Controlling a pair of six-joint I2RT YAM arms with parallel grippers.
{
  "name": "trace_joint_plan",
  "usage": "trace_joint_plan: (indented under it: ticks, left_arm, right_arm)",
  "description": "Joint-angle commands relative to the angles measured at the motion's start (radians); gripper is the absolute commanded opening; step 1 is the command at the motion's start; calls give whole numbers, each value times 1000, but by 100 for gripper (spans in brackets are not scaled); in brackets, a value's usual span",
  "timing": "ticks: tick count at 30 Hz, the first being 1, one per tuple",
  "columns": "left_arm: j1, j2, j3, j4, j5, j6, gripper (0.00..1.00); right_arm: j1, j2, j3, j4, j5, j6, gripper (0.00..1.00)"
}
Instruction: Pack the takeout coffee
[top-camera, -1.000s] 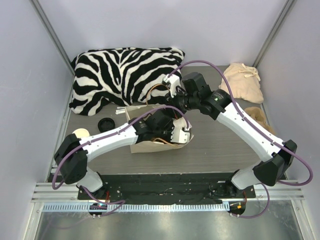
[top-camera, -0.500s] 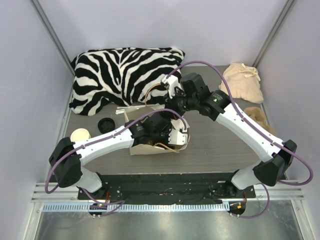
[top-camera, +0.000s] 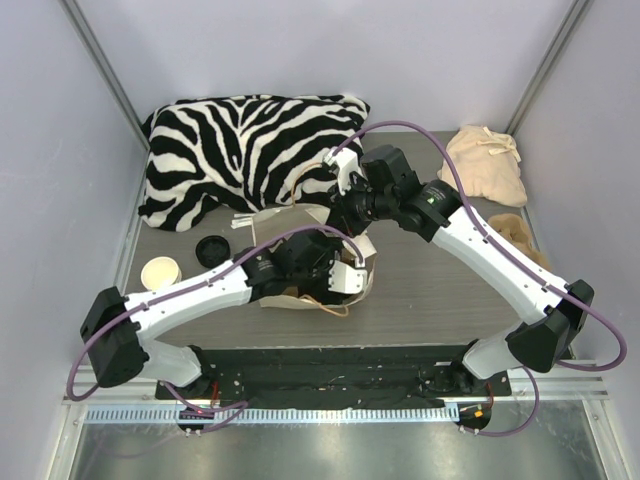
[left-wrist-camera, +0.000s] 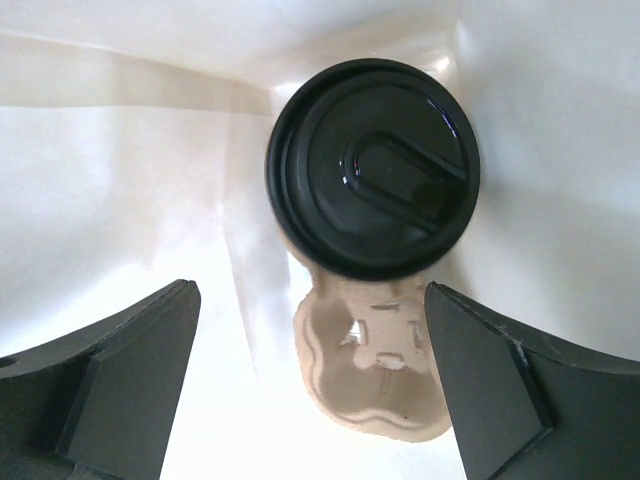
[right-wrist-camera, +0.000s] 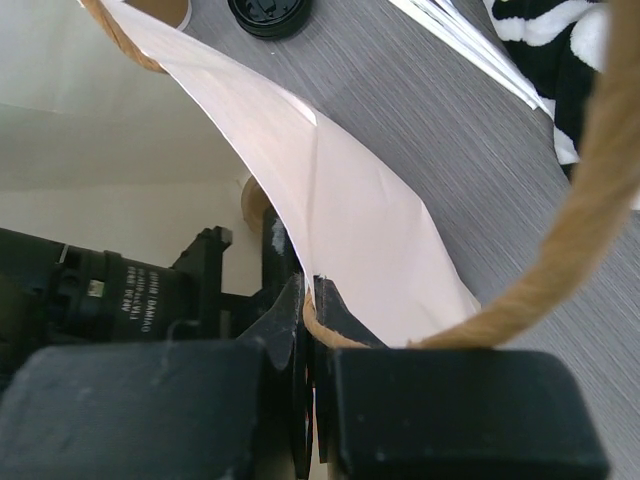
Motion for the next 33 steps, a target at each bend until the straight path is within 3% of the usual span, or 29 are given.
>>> trace_joint_plan:
  ticks: [1, 14, 33]
  left_arm:
    - [-15, -82, -23, 65, 6, -4, 100]
    - [-20, -182, -67, 74, 58, -18, 100]
    - [1, -215, 45, -96, 187, -116, 100]
  right_arm:
    - [1, -22, 33, 4, 37, -1, 1]
    - [2, -30, 31, 18, 60, -31, 1]
    - [22, -86, -16, 64, 67, -71, 1]
